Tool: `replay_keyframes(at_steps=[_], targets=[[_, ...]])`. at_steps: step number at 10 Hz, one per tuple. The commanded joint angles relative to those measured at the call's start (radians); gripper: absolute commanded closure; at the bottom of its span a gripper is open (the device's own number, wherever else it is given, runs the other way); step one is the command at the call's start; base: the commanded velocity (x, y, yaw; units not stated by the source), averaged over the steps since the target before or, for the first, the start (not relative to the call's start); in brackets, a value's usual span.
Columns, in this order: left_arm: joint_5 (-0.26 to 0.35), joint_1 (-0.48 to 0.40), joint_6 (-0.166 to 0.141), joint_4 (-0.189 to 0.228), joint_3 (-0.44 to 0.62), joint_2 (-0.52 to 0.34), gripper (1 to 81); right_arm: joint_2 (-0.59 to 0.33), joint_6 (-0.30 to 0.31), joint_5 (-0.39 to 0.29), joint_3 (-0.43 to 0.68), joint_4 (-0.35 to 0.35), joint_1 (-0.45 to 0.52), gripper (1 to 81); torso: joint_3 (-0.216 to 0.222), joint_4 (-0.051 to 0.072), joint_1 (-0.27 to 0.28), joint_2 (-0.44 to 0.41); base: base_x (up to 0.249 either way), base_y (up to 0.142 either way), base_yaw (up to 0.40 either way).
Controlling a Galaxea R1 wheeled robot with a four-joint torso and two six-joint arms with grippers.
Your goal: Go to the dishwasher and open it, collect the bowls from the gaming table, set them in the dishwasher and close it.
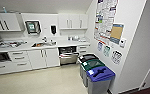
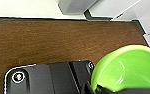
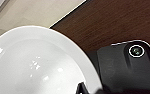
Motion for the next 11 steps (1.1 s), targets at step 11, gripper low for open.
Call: replay_keyframes(at_steps=[11], targets=[[0.017,-0.056,-0.002,0.011,0.018,-0.036,81.1,-0.011,0.001,-0.015,0.014,-0.018,0.066,81.1,0.0,0.0,0.0,0.0,0.14,0.03,0.0]])
